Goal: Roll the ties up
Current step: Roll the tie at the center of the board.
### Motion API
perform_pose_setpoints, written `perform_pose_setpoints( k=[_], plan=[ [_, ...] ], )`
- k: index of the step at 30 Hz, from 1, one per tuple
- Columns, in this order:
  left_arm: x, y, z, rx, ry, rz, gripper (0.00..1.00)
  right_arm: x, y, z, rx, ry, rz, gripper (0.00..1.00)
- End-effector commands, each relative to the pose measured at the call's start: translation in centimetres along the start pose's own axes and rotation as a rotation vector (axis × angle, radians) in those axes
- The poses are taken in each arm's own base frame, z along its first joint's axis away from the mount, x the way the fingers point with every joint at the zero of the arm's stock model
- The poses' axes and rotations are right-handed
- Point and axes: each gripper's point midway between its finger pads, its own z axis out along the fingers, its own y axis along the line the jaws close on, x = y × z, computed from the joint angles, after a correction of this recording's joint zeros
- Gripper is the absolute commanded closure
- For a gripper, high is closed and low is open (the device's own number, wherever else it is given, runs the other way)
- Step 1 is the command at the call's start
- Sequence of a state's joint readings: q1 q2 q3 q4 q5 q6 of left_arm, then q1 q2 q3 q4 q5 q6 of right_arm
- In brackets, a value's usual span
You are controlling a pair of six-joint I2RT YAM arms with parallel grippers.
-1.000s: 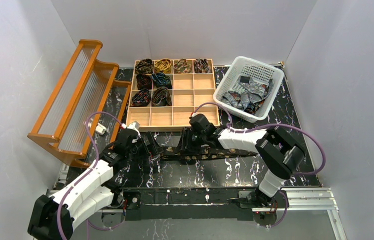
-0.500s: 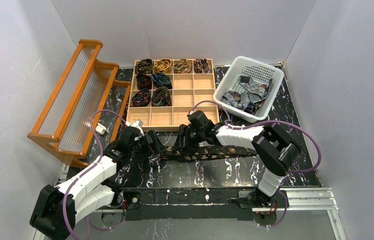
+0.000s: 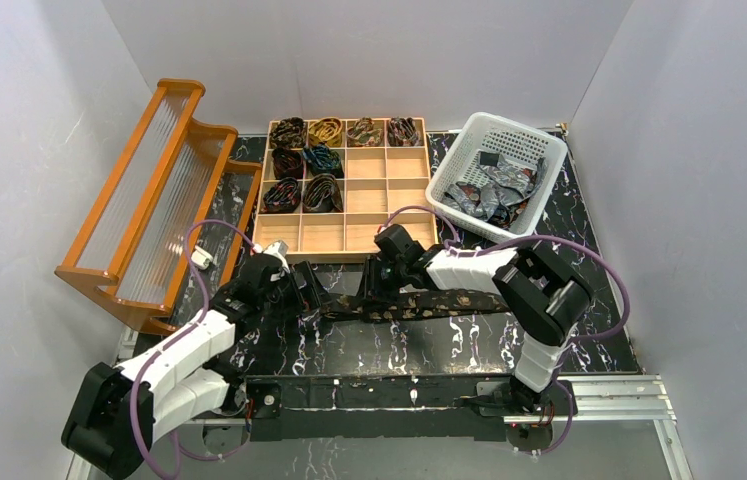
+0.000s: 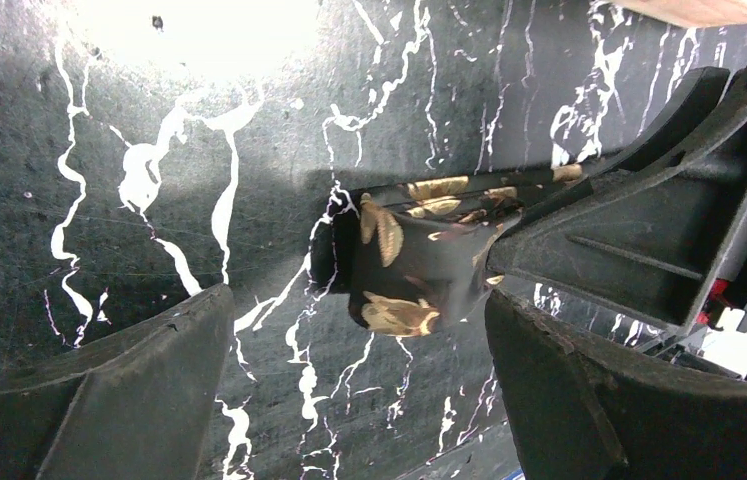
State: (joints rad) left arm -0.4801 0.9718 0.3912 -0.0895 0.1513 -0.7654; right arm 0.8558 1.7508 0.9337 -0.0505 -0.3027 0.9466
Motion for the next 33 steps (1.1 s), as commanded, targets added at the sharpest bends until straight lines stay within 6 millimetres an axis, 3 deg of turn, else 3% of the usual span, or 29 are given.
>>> perform_pose_setpoints(
  k=[1,12,23,33],
  plan=[
    [0.8,0.5,0.5,0.004,0.026,0.009,0.08,-0.2,-0.9,0.5,0.023,0.012,0.011,0.65],
    [1.3,-0.3,1.8,0.079,0.046,0.014,0.12,0.6,-2.3,0.9,0.014,0.065,0.049,0.74],
    [3.1,-0.3,3.0,0.151,0.093,-0.041,0.35,1.6,-3.7,1.2,0.030,0.093,0.077,0.75],
    [4.1,0.1,3.5,0.163,0.123,-0.042,0.44,2.2,-4.3,1.5,0.020,0.113,0.105,0.76]
  ],
)
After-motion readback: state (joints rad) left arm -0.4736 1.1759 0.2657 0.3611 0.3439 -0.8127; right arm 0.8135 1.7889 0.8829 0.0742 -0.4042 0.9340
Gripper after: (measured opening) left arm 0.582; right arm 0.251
